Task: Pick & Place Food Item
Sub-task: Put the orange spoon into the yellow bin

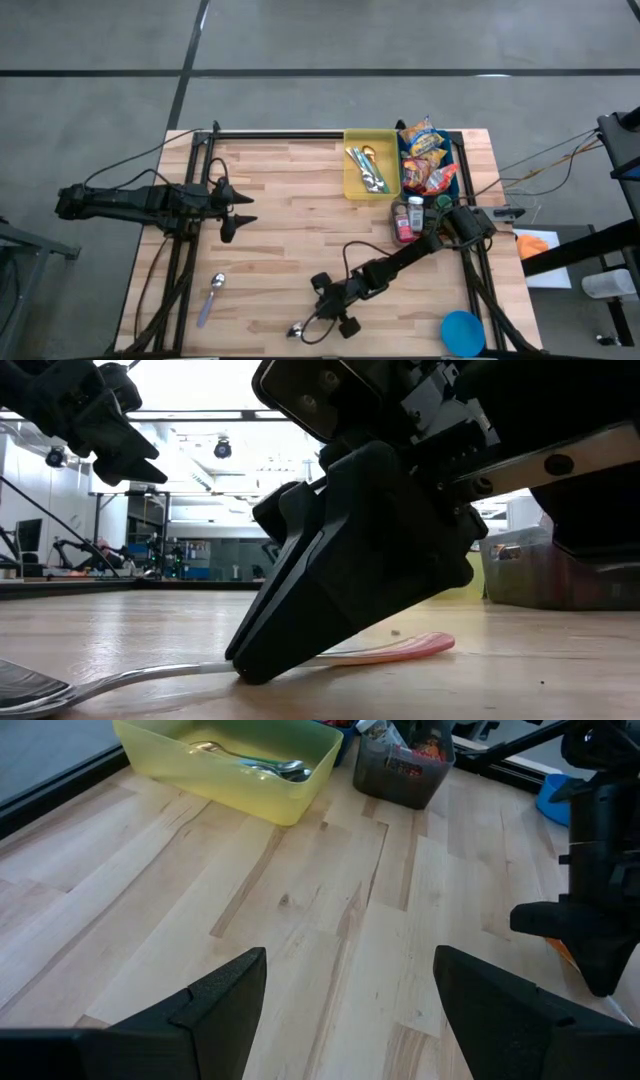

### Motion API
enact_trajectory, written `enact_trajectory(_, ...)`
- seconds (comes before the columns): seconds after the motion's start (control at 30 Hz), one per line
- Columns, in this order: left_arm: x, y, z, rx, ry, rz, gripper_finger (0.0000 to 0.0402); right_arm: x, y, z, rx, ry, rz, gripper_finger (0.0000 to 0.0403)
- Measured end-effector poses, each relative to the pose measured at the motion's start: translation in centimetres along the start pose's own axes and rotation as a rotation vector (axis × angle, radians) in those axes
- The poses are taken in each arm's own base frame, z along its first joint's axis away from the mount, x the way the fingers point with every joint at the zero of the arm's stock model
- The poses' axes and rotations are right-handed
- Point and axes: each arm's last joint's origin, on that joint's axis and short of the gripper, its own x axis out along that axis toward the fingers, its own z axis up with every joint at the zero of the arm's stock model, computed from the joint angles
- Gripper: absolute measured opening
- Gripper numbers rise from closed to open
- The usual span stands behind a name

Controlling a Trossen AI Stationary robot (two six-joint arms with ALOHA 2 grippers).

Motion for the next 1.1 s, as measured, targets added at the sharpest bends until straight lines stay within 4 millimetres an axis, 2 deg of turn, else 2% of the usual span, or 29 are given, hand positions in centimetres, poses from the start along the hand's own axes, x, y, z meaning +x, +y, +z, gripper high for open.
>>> enact_trajectory(0.27, 0.0, 0.0, 0.0, 0.000, 0.000, 0.000, 0.0290, -0.9, 0.2, 0.6, 0.041, -0.008, 0.005, 0.0020)
enact_trajectory(1.1, 0.0, 0.0, 0.0, 0.000, 0.000, 0.000, 0.0290, -1.7, 0.3, 1.6, 0.038, -0.041, 0.002, 0.0020)
